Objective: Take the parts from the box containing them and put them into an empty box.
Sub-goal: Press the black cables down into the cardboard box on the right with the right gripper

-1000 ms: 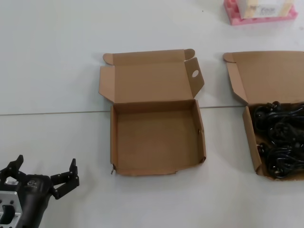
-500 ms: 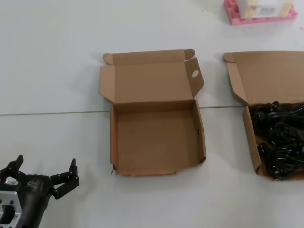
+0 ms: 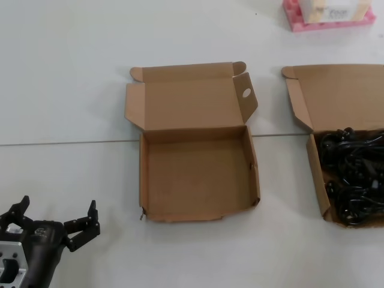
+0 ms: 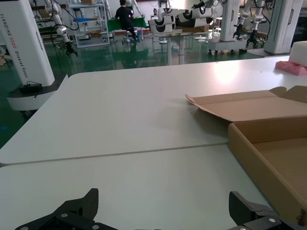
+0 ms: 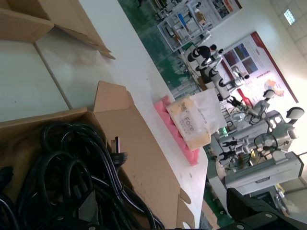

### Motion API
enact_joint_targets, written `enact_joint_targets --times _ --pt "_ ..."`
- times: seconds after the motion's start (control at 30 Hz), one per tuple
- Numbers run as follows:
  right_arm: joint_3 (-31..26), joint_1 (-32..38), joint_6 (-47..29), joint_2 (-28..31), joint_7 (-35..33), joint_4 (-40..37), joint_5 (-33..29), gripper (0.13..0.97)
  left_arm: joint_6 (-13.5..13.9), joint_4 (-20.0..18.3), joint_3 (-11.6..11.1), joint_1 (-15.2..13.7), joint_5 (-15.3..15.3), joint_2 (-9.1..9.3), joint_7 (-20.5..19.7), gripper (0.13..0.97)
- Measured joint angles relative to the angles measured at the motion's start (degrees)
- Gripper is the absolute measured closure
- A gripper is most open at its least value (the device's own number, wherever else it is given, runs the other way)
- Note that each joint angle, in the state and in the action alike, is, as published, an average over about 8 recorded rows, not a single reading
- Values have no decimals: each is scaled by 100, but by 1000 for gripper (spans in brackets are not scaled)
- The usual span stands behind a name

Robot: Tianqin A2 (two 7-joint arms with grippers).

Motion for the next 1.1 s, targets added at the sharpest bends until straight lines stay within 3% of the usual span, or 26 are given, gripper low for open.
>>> enact_joint_targets --times 0.37,0.67,0.97,1.1 --pt "-782 592 461 -6 3 -867 -97 140 0 0 0 0 0 0 0 132" --pt "-877 682 404 -20 17 -937 75 158 0 0 0 0 0 0 0 132" --pt "-670 475 221 -21 16 -648 245 254 0 0 0 0 0 0 0 132" --pt "-539 355 142 -5 16 -500 292 334 0 0 0 0 0 0 0 132"
